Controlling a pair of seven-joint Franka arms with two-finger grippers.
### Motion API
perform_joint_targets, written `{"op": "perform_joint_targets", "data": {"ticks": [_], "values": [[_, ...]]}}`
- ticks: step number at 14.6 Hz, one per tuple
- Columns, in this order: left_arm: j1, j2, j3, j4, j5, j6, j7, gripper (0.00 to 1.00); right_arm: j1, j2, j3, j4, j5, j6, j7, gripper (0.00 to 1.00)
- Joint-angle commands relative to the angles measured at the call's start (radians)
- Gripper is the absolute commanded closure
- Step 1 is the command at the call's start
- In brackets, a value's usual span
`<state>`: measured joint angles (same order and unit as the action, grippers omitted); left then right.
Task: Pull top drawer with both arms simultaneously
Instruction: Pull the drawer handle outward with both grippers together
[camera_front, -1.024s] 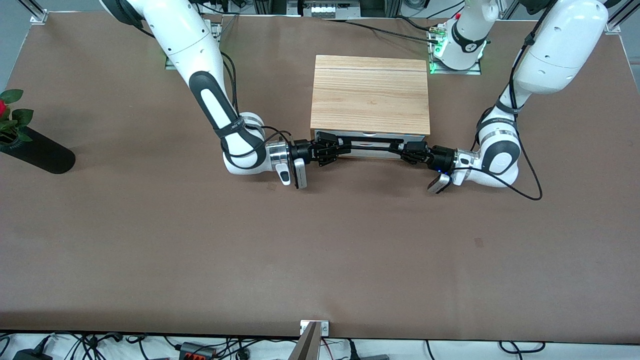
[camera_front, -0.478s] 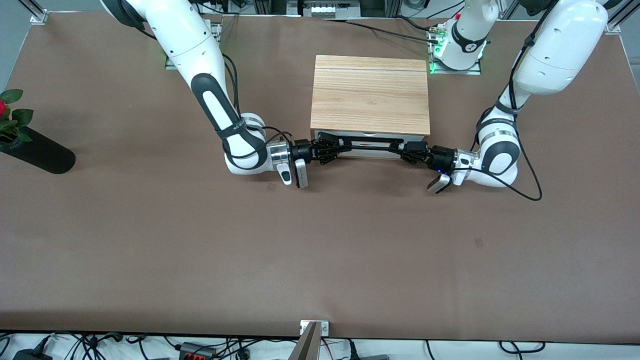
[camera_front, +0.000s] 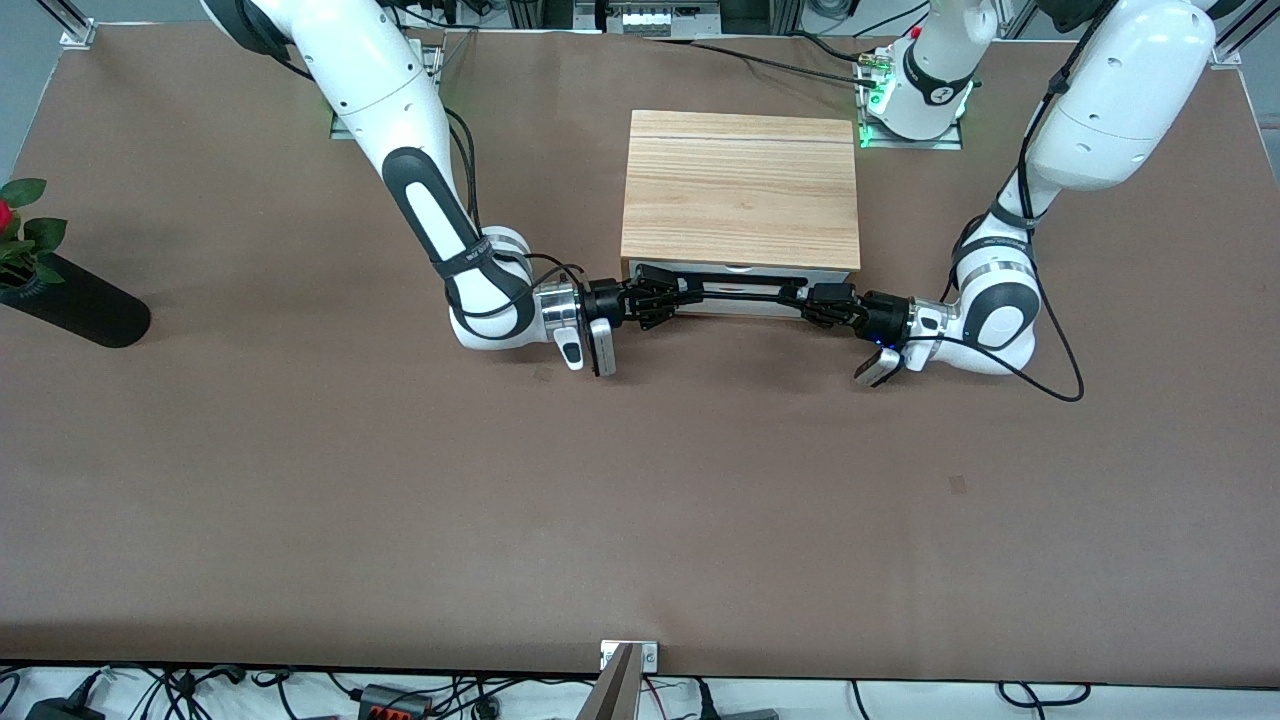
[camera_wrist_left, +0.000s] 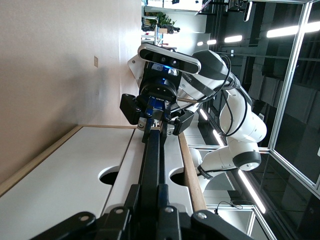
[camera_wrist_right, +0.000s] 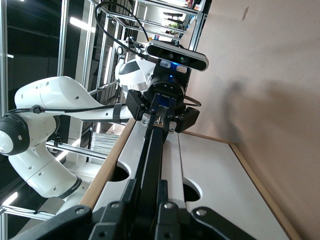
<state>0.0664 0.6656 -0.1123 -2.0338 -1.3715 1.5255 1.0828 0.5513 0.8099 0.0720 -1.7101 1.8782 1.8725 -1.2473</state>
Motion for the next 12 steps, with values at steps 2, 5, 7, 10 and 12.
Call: {"op": "perform_joint_targets", "data": {"ticks": [2, 5, 7, 10, 12], "values": [[0.001, 0.031, -0.003, 0.058, -0.009, 0.013, -0.059, 0.93, -0.019, 0.080, 0.000, 0.108, 0.001, -0.015, 0.048, 0.97], [0.001, 0.071, -0.004, 0.125, -0.009, 0.013, -0.075, 0.93, -0.030, 0.098, 0.000, 0.145, 0.002, -0.012, 0.060, 0.97], [0.001, 0.089, -0.004, 0.164, -0.011, 0.013, -0.089, 0.93, -0.031, 0.118, -0.001, 0.174, 0.004, -0.003, 0.089, 0.96], [0.001, 0.098, -0.003, 0.216, -0.011, 0.013, -0.127, 0.93, -0.039, 0.152, -0.003, 0.259, -0.001, 0.005, 0.186, 0.94], [0.003, 0.103, -0.003, 0.245, -0.009, 0.013, -0.149, 0.93, -0.045, 0.153, -0.003, 0.267, 0.001, 0.034, 0.189, 0.93]]}}
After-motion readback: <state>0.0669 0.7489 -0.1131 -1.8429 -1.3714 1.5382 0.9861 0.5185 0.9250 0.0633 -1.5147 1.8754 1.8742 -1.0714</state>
